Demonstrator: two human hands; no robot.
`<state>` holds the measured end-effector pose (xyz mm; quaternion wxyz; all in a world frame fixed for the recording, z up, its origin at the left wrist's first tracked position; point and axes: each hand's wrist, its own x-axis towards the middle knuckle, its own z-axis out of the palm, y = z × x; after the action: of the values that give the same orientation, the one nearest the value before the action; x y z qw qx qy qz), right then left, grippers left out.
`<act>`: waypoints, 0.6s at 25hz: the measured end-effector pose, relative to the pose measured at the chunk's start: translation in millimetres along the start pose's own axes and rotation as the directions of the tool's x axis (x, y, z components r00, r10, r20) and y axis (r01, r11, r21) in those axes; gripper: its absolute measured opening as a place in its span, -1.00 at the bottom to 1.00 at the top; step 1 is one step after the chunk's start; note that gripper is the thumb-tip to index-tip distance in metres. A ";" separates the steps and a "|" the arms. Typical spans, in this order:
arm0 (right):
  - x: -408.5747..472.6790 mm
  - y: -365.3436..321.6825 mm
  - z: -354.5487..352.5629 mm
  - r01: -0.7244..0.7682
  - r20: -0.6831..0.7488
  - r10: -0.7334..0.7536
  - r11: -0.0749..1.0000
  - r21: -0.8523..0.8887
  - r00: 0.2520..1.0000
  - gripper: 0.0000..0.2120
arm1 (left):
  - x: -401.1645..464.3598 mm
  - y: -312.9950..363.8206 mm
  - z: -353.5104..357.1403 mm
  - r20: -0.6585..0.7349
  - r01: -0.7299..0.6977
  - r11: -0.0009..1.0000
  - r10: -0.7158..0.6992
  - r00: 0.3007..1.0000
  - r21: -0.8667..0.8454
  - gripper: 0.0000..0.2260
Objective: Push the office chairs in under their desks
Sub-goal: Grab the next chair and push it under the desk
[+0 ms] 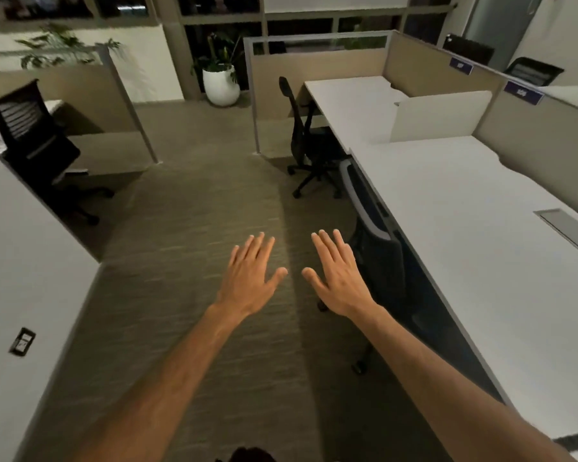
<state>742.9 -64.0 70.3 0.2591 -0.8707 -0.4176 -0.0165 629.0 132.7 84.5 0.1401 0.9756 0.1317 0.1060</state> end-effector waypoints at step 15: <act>253.9 81.9 40.4 -0.279 -0.072 0.272 0.953 -0.121 0.960 -0.23 | 288.5 -107.6 25.3 0.111 -0.200 0.979 0.203 0.973 -0.037 -0.36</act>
<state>960.8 94.9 61.7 0.2128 -0.9347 -0.2830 -0.0313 882.7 308.9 77.4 0.1483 0.9865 0.0223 0.0655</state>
